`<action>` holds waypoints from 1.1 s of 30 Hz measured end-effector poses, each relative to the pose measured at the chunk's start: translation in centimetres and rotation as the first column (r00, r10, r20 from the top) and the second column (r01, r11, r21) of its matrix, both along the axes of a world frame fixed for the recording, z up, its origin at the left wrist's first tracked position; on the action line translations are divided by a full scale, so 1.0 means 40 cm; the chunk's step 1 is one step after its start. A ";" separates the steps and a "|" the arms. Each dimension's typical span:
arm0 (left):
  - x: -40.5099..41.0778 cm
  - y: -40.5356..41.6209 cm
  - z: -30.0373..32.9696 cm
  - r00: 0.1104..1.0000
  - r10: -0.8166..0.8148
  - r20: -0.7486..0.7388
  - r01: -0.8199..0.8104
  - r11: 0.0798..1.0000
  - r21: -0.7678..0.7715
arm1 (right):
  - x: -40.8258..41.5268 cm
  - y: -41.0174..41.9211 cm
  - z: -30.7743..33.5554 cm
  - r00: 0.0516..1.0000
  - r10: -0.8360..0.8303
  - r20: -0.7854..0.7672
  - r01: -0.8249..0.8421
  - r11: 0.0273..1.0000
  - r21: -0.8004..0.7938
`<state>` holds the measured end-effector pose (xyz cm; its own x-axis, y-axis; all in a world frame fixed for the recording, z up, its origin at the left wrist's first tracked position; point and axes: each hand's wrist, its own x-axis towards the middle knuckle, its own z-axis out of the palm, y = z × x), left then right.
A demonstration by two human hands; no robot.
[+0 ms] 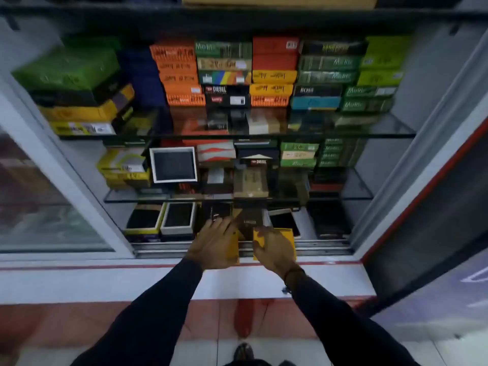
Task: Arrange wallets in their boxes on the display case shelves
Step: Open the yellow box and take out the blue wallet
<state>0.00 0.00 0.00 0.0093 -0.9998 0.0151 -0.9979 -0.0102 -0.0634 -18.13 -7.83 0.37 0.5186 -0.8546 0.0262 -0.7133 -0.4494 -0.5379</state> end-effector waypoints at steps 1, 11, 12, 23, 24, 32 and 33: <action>0.003 -0.015 -0.015 1.000 0.024 -0.007 -0.023 0.997 0.069 | 0.016 -0.008 -0.005 0.999 -0.019 0.035 0.012 0.984 0.178; 0.029 -0.108 -0.077 0.997 0.055 -0.053 -0.043 0.978 0.203 | 0.114 -0.035 -0.056 0.995 -0.099 0.016 0.054 0.668 0.742; 0.037 -0.108 -0.070 0.994 0.040 -0.101 -0.020 0.982 0.187 | 0.116 -0.037 -0.066 0.990 -0.135 0.034 0.067 0.677 0.733; 0.233 0.016 0.047 0.482 0.293 -0.826 -0.117 0.956 0.270 | 0.116 -0.027 -0.101 0.948 -0.309 -0.073 0.304 0.814 0.495; 0.251 0.041 0.044 0.362 0.312 -0.878 -0.133 0.950 0.283 | 0.115 -0.029 -0.101 0.949 -0.307 -0.065 0.299 0.820 0.488; 0.336 0.105 0.008 0.322 0.444 -0.836 -0.228 0.893 0.387 | 0.126 -0.052 -0.064 0.975 -0.218 -0.042 0.214 0.875 0.434; 0.346 0.110 0.004 0.384 0.452 -0.805 -0.243 0.891 0.384 | 0.127 -0.052 -0.060 0.975 -0.216 -0.045 0.214 0.875 0.435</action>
